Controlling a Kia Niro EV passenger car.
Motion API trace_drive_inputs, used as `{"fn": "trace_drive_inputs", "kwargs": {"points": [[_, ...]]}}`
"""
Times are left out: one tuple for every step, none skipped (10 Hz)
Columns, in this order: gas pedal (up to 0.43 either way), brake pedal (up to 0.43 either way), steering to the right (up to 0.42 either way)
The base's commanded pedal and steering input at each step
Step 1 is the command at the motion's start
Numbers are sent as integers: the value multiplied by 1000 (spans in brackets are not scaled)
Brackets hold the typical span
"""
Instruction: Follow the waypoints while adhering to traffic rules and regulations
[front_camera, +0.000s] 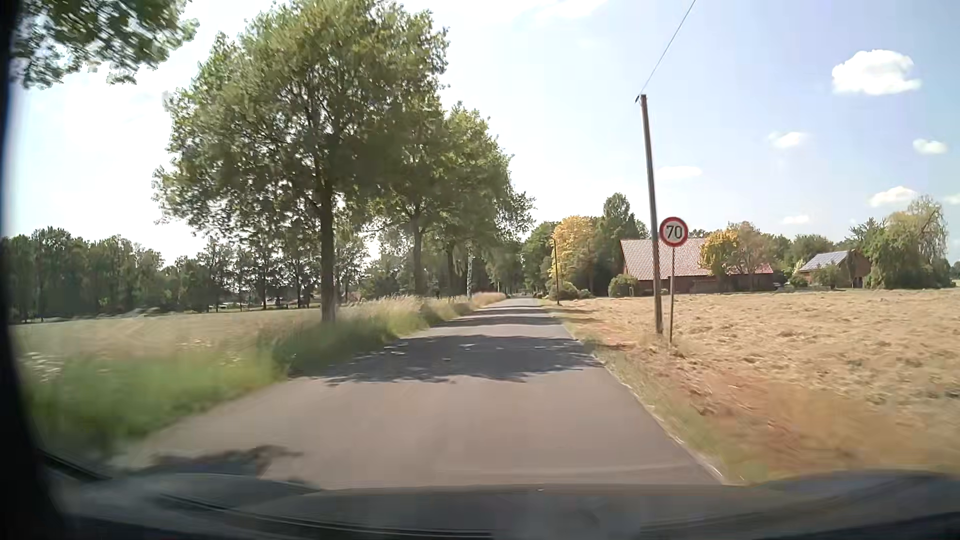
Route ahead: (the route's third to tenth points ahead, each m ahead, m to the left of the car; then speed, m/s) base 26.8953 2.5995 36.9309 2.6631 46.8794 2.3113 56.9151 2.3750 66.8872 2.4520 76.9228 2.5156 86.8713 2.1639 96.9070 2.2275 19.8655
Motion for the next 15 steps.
{"fn": "trace_drive_inputs", "kwargs": {"points": [[189, 6, 2], [189, 6, 2], [189, 6, 2], [189, 6, 2], [189, 6, 2], [189, 6, 2], [189, 6, 2], [189, 6, 2], [189, 6, 2], [189, 6, 3], [189, 6, 3], [189, 6, 3], [189, 6, 3], [189, 6, 4], [189, 6, 6]]}}
